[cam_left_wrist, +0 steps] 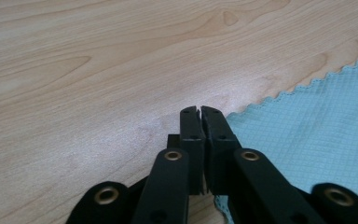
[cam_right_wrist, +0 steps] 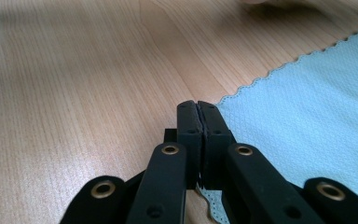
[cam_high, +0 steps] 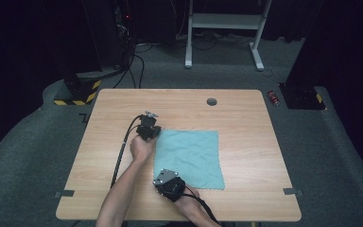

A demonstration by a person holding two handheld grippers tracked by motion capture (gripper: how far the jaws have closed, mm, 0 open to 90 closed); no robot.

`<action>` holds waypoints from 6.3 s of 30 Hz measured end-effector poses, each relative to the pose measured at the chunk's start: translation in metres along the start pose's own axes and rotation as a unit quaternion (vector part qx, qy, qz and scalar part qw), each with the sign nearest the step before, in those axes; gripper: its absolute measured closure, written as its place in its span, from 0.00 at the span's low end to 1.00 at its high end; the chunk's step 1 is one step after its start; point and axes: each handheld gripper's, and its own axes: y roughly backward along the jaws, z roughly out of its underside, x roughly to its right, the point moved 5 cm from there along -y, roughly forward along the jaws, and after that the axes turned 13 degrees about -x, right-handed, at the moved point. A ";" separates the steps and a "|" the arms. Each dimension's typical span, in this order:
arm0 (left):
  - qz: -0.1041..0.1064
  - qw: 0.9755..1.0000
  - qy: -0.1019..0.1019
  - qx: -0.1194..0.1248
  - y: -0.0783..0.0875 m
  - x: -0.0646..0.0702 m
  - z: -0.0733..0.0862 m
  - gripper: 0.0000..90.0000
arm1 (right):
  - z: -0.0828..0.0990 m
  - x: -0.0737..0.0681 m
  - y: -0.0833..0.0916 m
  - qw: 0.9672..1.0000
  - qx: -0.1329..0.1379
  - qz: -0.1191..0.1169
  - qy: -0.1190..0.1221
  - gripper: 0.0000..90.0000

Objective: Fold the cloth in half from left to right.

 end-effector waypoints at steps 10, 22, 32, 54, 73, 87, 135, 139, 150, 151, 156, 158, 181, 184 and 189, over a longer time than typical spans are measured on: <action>-0.015 1.000 -0.010 0.006 -0.003 -0.001 -0.003 0.72 | 0.000 0.001 0.000 1.000 -0.002 -0.008 -0.006 0.99; 0.005 0.999 -0.030 -0.015 -0.002 0.007 -0.008 1.00 | 0.002 0.001 0.001 1.000 0.007 -0.008 -0.013 1.00; 0.042 0.999 -0.009 0.018 0.017 0.002 -0.014 1.00 | 0.000 0.007 0.019 0.999 0.035 -0.018 -0.030 1.00; 0.032 0.999 -0.016 0.029 0.057 -0.023 -0.018 1.00 | -0.039 -0.007 0.026 0.997 0.060 -0.038 -0.003 1.00; 0.042 0.998 -0.034 0.033 0.050 0.004 -0.024 1.00 | -0.018 0.000 0.042 0.996 0.076 -0.029 -0.033 1.00; 0.062 0.997 -0.047 0.019 0.021 0.035 -0.028 1.00 | 0.036 0.013 0.042 0.998 0.038 0.019 -0.053 1.00; 0.057 0.994 -0.098 0.008 -0.007 0.097 -0.058 1.00 | 0.107 0.046 0.074 0.988 0.031 0.060 -0.142 1.00; 0.054 0.993 -0.102 0.005 -0.011 0.101 -0.059 1.00 | 0.111 0.048 0.074 0.987 0.024 0.060 -0.147 1.00; 0.054 0.994 -0.095 0.002 -0.015 0.106 -0.060 1.00 | 0.115 0.054 0.078 0.985 0.018 0.062 -0.157 1.00; 0.051 0.994 -0.095 0.001 -0.017 0.105 -0.060 1.00 | 0.116 0.054 0.078 0.985 0.017 0.062 -0.160 1.00; 0.050 0.994 -0.093 0.004 -0.020 0.107 -0.061 1.00 | 0.120 0.057 0.076 0.985 0.010 0.061 -0.164 0.99; 0.051 0.994 -0.093 0.004 -0.021 0.109 -0.062 1.00 | 0.121 0.057 0.077 0.984 0.008 0.060 -0.167 0.99; 0.032 0.995 -0.085 0.027 0.011 0.092 -0.040 0.58 | 0.112 0.091 0.085 0.982 0.020 0.056 -0.180 0.85; 0.022 0.995 -0.092 0.026 0.014 0.089 -0.031 0.57 | 0.107 0.095 0.086 0.983 0.021 0.052 -0.174 0.85; 0.018 0.995 -0.094 0.019 0.018 0.086 -0.007 0.55 | 0.099 0.099 0.085 0.985 0.016 0.053 -0.164 0.85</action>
